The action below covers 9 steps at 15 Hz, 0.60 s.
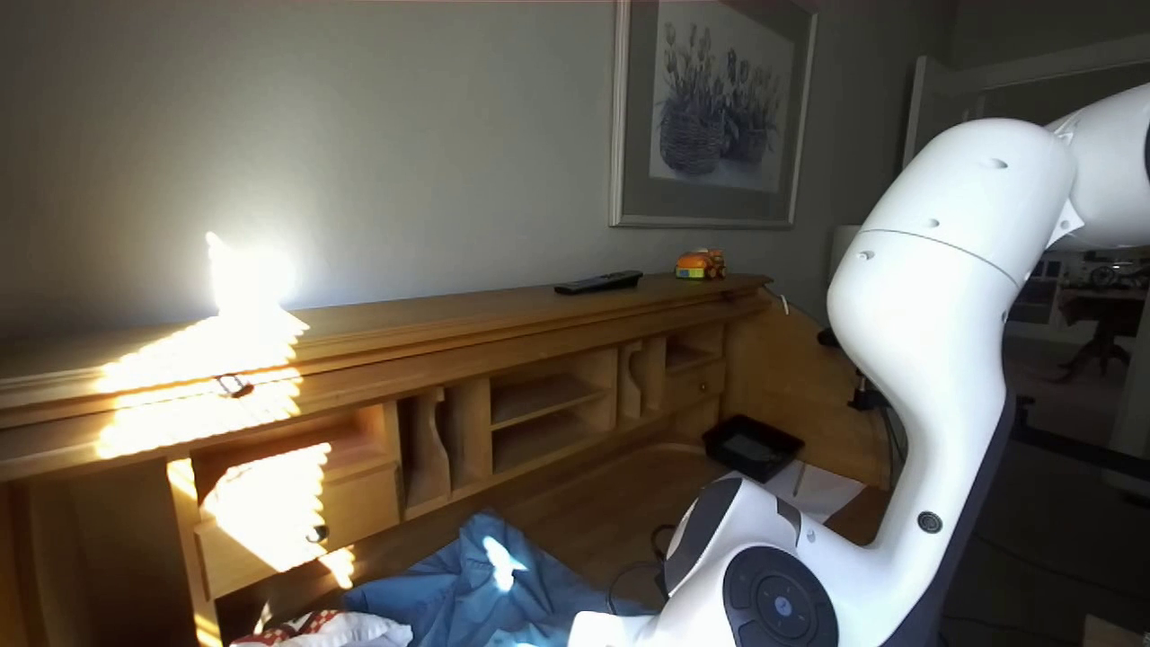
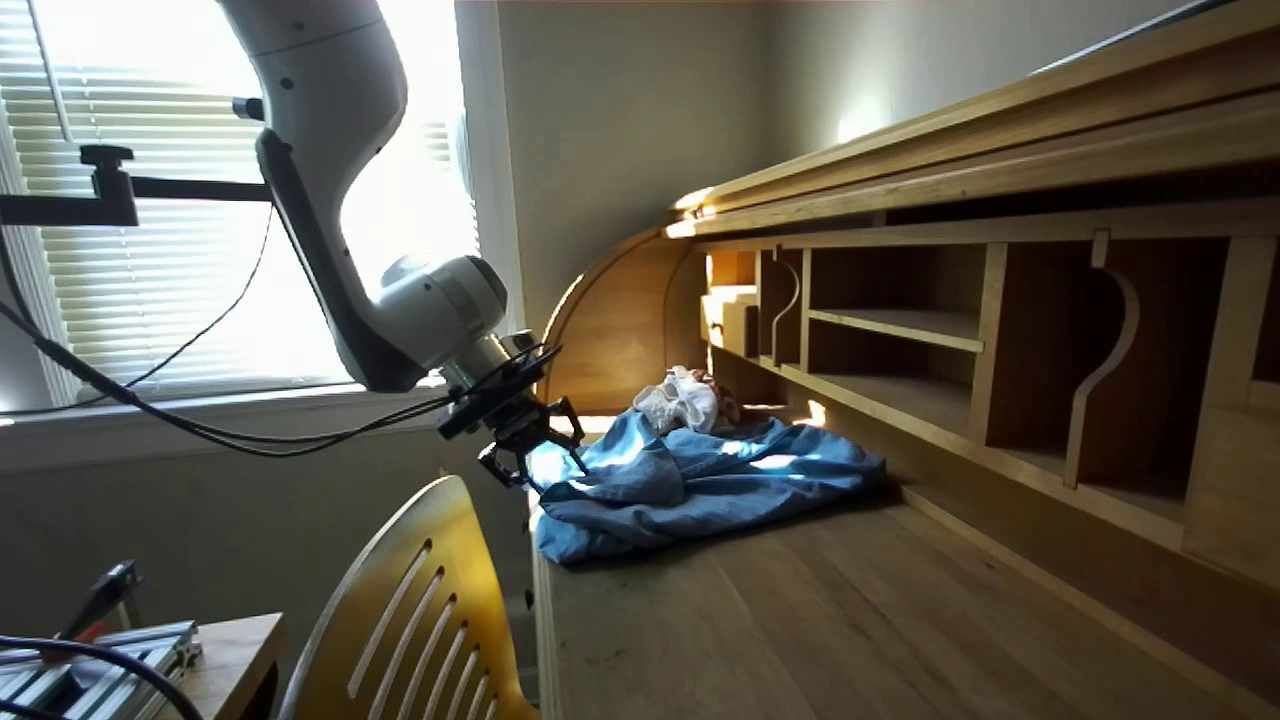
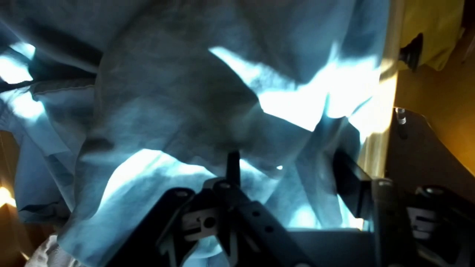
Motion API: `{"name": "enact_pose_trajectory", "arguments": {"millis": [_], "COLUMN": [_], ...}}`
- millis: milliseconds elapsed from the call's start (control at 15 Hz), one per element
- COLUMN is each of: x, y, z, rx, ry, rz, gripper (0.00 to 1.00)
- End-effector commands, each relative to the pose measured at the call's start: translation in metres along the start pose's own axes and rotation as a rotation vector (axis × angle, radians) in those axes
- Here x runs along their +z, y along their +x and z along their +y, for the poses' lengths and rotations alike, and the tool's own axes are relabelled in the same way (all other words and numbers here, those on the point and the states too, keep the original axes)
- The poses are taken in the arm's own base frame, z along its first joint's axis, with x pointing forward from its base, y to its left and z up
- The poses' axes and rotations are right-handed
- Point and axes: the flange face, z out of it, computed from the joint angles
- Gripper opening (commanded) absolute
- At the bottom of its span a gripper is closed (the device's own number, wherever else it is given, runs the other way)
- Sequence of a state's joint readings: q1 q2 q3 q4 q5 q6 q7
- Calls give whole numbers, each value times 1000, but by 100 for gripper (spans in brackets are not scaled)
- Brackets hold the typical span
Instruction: Fold the towel on the table
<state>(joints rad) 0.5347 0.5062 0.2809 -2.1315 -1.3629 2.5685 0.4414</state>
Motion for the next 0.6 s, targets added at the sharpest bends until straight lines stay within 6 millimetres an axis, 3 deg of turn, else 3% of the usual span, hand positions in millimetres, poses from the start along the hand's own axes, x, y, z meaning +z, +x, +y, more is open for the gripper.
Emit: {"name": "enact_pose_trajectory", "arguments": {"millis": [0, 333, 533], "x": [10, 17, 20], "y": [0, -4, -4], "z": [0, -4, -8], "rx": [16, 16, -9], "ry": [-1, 17, 39], "rz": [32, 55, 97], "gripper": [38, 2, 0]}}
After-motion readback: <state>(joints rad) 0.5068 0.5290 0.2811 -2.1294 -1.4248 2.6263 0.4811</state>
